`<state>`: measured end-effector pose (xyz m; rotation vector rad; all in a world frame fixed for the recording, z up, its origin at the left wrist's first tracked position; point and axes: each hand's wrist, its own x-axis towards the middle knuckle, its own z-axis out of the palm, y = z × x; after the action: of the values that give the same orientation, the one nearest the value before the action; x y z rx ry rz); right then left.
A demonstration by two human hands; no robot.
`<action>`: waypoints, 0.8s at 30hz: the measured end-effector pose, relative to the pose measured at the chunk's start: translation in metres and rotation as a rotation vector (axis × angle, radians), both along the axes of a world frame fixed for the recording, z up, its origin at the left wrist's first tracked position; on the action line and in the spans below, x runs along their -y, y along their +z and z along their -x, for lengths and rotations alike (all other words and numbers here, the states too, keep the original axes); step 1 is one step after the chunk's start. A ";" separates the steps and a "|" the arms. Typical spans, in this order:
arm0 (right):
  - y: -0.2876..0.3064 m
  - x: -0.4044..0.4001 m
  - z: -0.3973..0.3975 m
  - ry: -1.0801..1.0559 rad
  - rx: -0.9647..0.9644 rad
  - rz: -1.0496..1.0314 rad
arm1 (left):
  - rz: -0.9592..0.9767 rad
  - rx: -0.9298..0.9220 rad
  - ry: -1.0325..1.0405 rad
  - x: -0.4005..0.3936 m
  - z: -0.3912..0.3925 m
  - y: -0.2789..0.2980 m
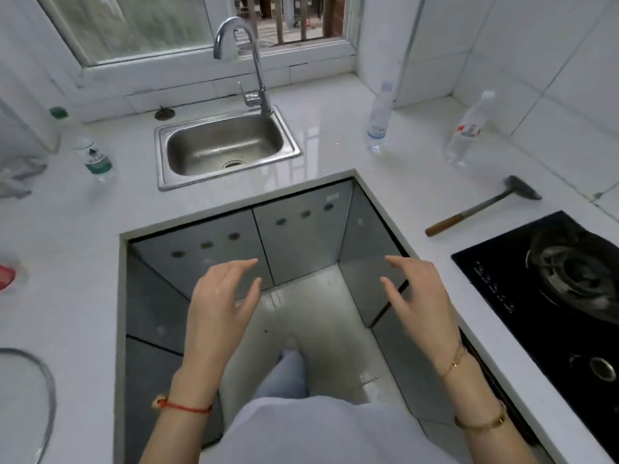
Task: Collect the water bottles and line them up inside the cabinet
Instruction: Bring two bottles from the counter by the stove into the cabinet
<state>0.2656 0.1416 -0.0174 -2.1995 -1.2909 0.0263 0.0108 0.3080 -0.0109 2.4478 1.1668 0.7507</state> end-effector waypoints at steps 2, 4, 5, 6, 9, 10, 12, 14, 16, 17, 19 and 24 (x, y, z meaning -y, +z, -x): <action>-0.005 -0.019 -0.021 -0.040 -0.014 0.006 | 0.007 -0.007 -0.038 -0.029 -0.031 -0.004; -0.009 -0.041 -0.042 -0.087 -0.033 0.009 | 0.017 -0.019 -0.071 -0.059 -0.064 -0.007; -0.012 -0.052 -0.054 -0.111 -0.040 0.009 | 0.021 -0.024 -0.088 -0.075 -0.082 -0.010; -0.014 -0.063 -0.066 -0.134 -0.048 0.009 | 0.028 -0.027 -0.107 -0.091 -0.100 -0.011; -0.018 -0.099 -0.104 -0.216 -0.074 -0.003 | 0.046 -0.016 -0.179 -0.144 -0.156 -0.011; -0.017 -0.111 -0.118 -0.249 -0.076 -0.011 | 0.042 -0.007 -0.209 -0.161 -0.176 -0.008; -0.013 -0.135 -0.146 -0.314 -0.064 -0.026 | 0.022 0.019 -0.267 -0.195 -0.219 0.000; -0.008 -0.158 -0.175 -0.373 -0.031 -0.040 | -0.019 0.035 -0.319 -0.227 -0.261 0.008; -0.003 -0.178 -0.202 -0.435 -0.012 -0.051 | -0.042 0.045 -0.366 -0.256 -0.302 0.015; -0.001 -0.187 -0.214 -0.465 -0.011 -0.058 | -0.047 0.044 -0.391 -0.268 -0.321 0.018; 0.003 -0.202 -0.238 -0.513 -0.014 -0.066 | -0.052 0.029 -0.443 -0.290 -0.358 0.022; 0.011 -0.223 -0.295 -0.597 -0.017 -0.047 | -0.050 0.015 -0.514 -0.321 -0.441 0.027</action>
<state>0.5603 0.3649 -0.0065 -2.4467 -0.5773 -0.2138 0.4520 0.6294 0.0157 2.6066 0.4723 0.6392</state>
